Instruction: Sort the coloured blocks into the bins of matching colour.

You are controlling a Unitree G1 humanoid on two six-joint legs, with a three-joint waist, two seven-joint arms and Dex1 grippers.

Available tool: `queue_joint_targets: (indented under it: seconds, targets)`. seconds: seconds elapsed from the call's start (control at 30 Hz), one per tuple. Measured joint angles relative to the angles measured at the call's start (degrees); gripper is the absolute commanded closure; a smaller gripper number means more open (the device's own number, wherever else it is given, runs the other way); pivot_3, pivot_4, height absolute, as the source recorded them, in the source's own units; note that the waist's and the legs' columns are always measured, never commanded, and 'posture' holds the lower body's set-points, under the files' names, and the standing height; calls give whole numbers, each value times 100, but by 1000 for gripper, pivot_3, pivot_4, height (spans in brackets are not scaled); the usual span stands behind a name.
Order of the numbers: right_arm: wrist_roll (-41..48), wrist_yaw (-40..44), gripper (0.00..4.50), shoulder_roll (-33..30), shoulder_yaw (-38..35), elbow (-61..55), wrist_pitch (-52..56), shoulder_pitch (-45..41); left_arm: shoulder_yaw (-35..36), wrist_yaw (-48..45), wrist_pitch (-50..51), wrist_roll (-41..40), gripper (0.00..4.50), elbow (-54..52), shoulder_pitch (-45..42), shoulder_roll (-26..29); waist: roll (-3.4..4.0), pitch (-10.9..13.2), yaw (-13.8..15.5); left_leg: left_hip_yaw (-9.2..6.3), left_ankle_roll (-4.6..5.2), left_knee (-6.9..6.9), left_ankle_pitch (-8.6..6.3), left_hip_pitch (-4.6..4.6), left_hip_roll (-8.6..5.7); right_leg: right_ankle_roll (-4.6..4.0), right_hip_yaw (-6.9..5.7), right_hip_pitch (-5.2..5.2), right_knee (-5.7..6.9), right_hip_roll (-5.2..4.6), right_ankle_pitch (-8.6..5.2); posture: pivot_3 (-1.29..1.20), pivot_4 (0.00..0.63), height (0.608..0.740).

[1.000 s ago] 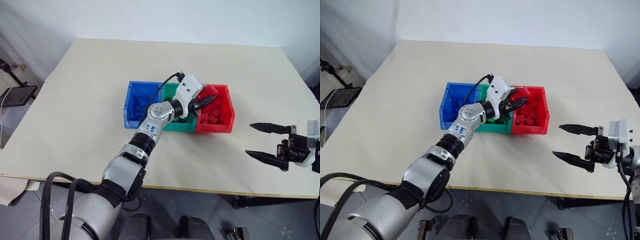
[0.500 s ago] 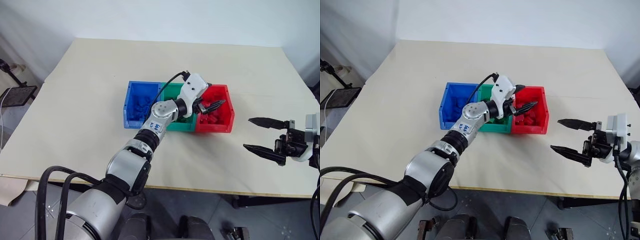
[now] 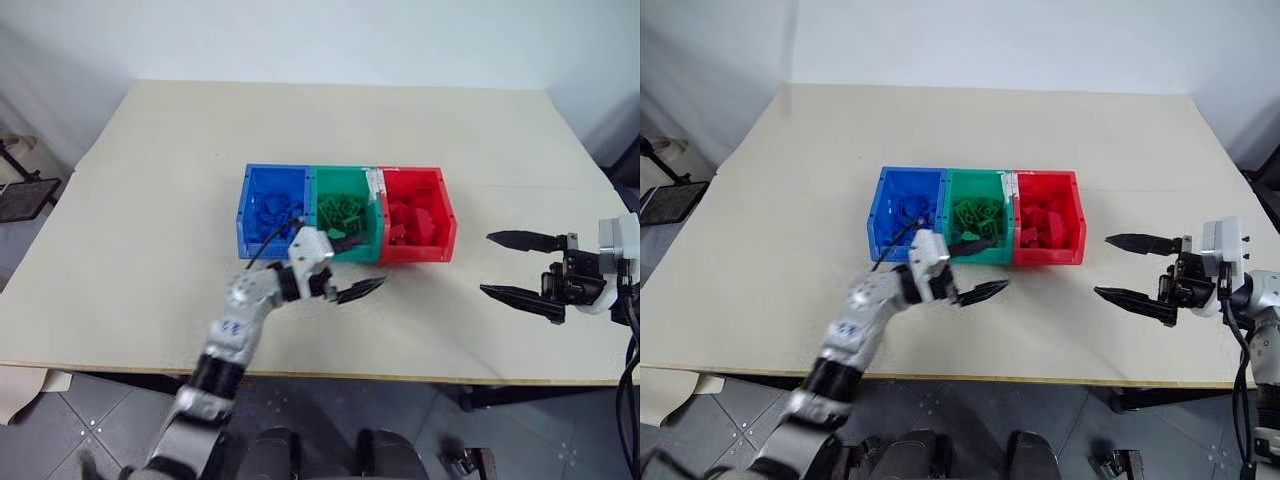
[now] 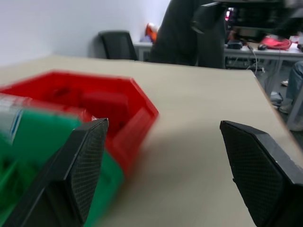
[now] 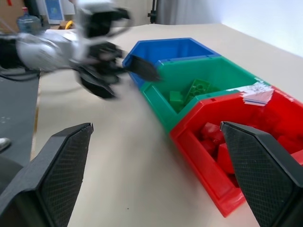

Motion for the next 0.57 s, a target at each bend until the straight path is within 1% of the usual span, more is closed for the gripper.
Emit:
queue_joint_targets:
  seconds: [0.1, 0.17, 0.3, 0.37, 0.43, 0.57]
  targets:
    - [-76, 145, 0, -20, 108, 99, -3, -198, 334, -17, 566, -367, 489, -1069, 658, 588, 3, -2, 24, -16, 2, 3, -1, 1, -4, 0, 4, 12, -7, -8, 0, 0, 150, 740]
    - [-155, 260, 0, -100, 192, 281, -24, -309, 745, -90, 645, -593, 489, -1442, 1160, 1048, 4, -3, 19, -23, 2, 0, -3, 1, -3, -2, 7, 13, -11, -17, -1, 0, 150, 740]
    - [-396, 348, 0, -166, 436, 905, -154, -662, 1800, -365, 333, -843, 489, -1358, 1926, 1842, 5, -2, 1, -20, 1, 1, -3, 1, -3, -4, 2, 14, -15, -15, -2, 0, 150, 740]
    - [-464, 359, 0, -166, 566, 1112, -226, -833, 2177, -464, 198, -869, 489, -1154, 1961, 2114, 6, -3, 13, -20, 1, 1, -3, 0, -4, -4, 0, 14, -17, -14, -2, 0, 150, 740]
    - [-493, 367, 0, -166, 701, 1223, -298, -948, 2390, -489, 83, -893, 489, -997, 1930, 2246, 8, -3, 18, -23, 1, -2, -3, 0, -9, -4, -3, 13, -12, -14, -2, 0, 150, 740]
    - [-513, 377, 0, -166, 928, 1406, -409, -1103, 2427, -510, -60, -925, 489, -856, 1906, 2265, 7, -3, 8, -22, 4, -5, -5, -1, -12, -3, -4, 10, -8, -14, -2, 0, 150, 740]
